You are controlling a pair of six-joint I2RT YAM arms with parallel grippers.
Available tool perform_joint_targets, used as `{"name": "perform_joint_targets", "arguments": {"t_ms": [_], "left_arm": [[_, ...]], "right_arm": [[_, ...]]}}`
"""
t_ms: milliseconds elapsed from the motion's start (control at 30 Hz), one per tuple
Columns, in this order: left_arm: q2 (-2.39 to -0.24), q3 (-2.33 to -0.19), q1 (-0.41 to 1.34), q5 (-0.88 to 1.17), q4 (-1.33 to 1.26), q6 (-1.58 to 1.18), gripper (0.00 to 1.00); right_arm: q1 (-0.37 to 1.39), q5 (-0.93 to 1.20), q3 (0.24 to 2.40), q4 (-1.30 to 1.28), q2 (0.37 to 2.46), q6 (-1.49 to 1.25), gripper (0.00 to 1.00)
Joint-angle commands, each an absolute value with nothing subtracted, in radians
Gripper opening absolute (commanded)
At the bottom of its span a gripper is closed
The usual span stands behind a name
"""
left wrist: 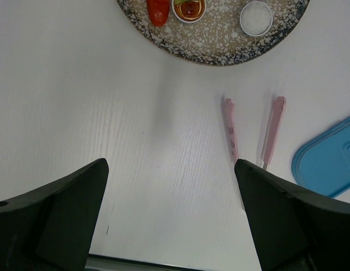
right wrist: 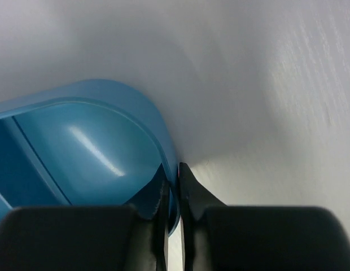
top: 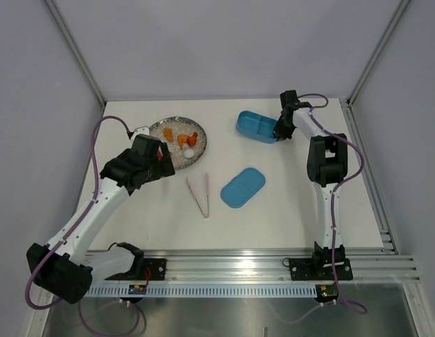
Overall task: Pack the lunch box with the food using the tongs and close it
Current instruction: Move the packing box to the center of the board.
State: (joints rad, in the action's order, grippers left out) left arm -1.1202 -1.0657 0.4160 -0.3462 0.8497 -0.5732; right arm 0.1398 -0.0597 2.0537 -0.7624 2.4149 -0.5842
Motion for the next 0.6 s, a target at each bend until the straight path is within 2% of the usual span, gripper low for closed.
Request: {"name": "perform_joint_targets", "arguments": {"t_ms": [0, 400, 500, 567], "left_arm": [[-1.101, -1.106, 0.407, -0.377, 0.831, -0.557, 0.99], [-1.121, -1.12, 0.396, -0.361, 0.828, -0.549, 0.99], [-1.121, -1.123, 0.397, -0.359, 0.831, -0.543, 0.99], [-1.12, -1.124, 0.397, -0.357, 0.834, -0.542, 0.99]], "right_arm": [[0.176, -0.064, 2.011, -0.73, 2.326, -0.558, 0.07], [0.327, -0.138, 2.017, -0.779, 2.309, -0.591, 0.07], [0.344, -0.164, 2.037, -0.801, 2.324, -0.597, 0.09], [0.35, -0.167, 2.034, -0.807, 2.327, -0.601, 0.16]]}}
